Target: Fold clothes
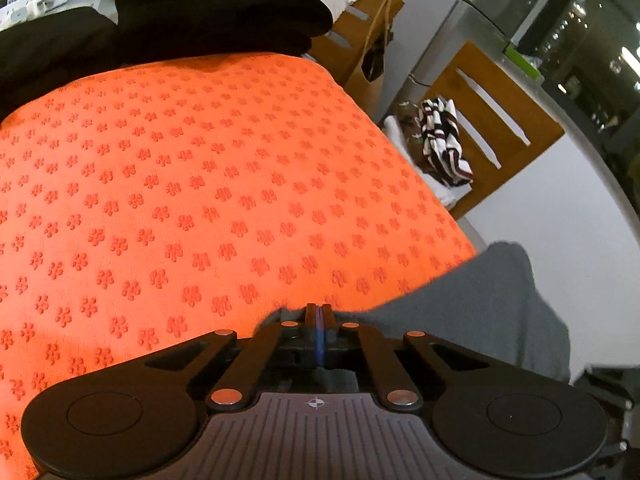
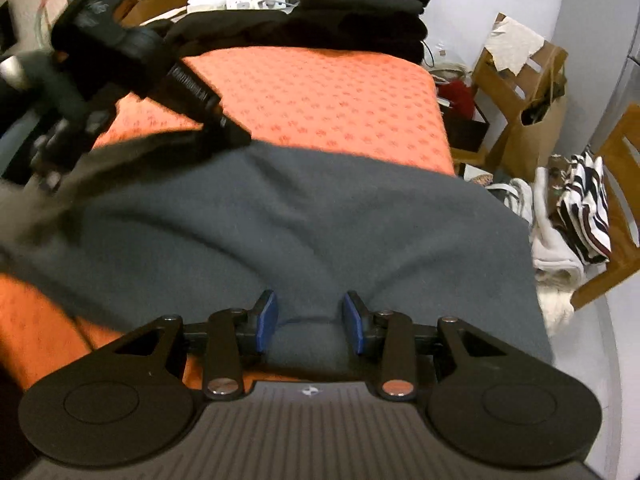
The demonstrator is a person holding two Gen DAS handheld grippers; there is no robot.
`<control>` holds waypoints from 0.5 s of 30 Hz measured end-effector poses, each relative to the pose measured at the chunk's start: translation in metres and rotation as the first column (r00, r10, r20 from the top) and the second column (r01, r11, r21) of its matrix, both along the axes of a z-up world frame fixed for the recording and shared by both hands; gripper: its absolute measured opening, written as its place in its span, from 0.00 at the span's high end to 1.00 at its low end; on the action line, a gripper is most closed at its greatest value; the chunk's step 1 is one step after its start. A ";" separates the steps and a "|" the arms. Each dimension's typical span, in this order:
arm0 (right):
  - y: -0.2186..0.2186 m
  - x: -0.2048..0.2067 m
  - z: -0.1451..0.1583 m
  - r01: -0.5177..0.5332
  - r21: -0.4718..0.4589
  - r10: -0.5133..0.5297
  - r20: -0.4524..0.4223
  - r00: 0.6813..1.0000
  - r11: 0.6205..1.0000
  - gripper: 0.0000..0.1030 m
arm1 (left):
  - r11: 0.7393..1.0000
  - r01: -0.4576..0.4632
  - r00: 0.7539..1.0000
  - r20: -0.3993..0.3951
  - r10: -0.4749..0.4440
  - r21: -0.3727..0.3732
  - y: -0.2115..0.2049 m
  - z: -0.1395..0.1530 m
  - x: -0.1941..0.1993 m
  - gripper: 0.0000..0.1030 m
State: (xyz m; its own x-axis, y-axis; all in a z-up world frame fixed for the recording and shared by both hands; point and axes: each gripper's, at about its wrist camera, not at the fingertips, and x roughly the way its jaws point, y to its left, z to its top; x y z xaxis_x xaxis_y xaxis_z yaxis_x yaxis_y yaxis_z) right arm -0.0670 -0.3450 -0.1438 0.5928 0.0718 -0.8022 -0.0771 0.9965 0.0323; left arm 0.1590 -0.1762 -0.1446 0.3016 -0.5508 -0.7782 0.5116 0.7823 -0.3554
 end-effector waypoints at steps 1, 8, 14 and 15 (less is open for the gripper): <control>-0.005 -0.006 0.001 0.011 0.011 -0.011 -0.010 1.000 1.000 0.60 | 1.000 0.005 1.000 -0.001 -0.005 -0.005 0.001 0.000 0.001 0.96; -0.012 -0.022 0.024 0.027 0.023 -0.028 0.039 0.999 0.999 0.66 | 0.994 0.063 0.998 0.012 -0.062 -0.090 0.009 0.023 -0.008 0.92; -0.005 0.007 0.017 -0.035 -0.077 0.040 0.069 0.997 0.996 0.66 | 0.984 0.177 0.984 0.029 -0.177 -0.020 -0.006 0.018 -0.033 0.92; -0.009 0.010 0.012 -0.032 -0.091 0.038 0.057 0.998 0.995 0.66 | 0.986 0.167 0.986 0.026 -0.167 -0.005 -0.006 0.012 -0.034 0.92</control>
